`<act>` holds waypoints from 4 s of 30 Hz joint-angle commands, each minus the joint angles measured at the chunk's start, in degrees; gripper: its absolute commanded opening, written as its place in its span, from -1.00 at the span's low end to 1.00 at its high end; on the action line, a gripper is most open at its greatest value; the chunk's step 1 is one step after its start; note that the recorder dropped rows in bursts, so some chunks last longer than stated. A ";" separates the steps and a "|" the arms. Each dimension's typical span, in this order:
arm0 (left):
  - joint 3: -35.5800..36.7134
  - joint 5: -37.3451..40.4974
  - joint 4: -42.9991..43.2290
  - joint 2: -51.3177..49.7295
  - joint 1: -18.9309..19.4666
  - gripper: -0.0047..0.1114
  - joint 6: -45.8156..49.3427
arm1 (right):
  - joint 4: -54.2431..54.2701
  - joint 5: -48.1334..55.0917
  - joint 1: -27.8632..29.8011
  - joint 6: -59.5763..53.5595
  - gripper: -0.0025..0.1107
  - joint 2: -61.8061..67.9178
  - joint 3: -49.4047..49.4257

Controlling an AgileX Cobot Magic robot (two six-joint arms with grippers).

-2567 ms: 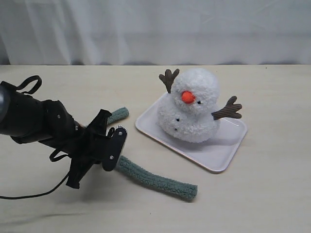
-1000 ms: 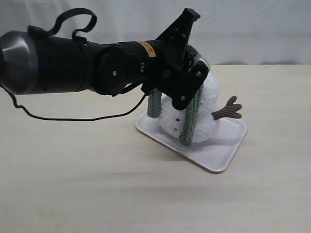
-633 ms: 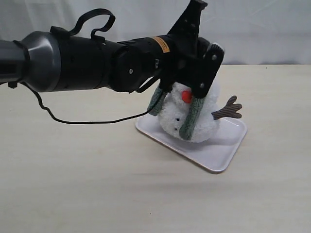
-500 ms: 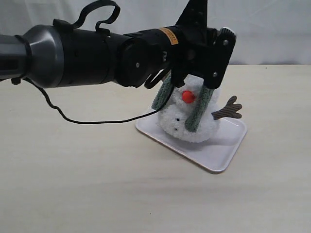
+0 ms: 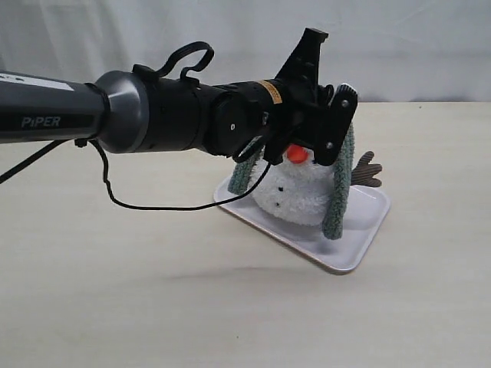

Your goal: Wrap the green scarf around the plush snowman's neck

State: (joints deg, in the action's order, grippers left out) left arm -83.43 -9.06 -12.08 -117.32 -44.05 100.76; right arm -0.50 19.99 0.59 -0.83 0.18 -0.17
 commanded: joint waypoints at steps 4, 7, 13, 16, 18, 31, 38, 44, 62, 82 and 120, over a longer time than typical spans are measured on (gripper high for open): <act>-0.20 -0.54 -0.43 -1.83 0.02 -0.92 -0.42 | 0.08 -0.20 -0.07 0.14 -0.88 -0.18 0.17; -0.20 -1.17 -0.43 -2.22 0.02 -0.92 -0.34 | 0.08 -0.20 -0.07 0.14 -0.88 -0.18 0.17; -0.20 -4.97 -0.43 -2.22 0.02 -0.92 -0.34 | 0.08 -0.20 -0.07 0.14 -0.88 -0.18 0.17; -0.20 -5.20 -0.58 -2.22 0.02 -0.92 -0.45 | 0.08 -0.20 -0.07 0.14 -0.88 -0.18 0.17; -0.20 -5.18 -0.58 -2.22 0.02 -0.92 -1.02 | 0.08 -0.20 -0.07 0.14 -0.88 -0.18 0.17; -0.20 -4.99 -4.48 -1.83 0.02 0.07 -3.56 | 0.08 -0.20 -0.07 0.14 -0.88 -0.18 0.17; -0.20 1.90 -14.69 2.79 0.02 0.08 -3.56 | 0.08 -0.20 -0.07 0.14 -0.88 -0.18 0.17; 0.01 10.80 -17.59 6.23 0.02 0.08 -3.91 | 0.08 -0.20 -0.07 0.14 -0.88 -0.18 0.17; 0.01 30.59 -4.28 20.83 0.33 -0.92 -36.03 | 0.08 -0.20 -0.07 0.14 -0.88 -0.18 0.17; 5.70 44.48 19.87 42.46 0.33 -0.92 -82.59 | 0.08 -0.20 -0.07 0.14 -0.88 -0.18 0.17; 42.06 34.42 12.08 99.67 0.33 -0.92 -90.79 | 0.08 -0.20 -0.07 0.14 -0.88 -0.18 0.17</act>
State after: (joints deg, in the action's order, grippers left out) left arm -41.49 26.06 0.71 -18.39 -43.86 10.50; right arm -0.50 19.99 0.59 -0.83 0.18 -0.17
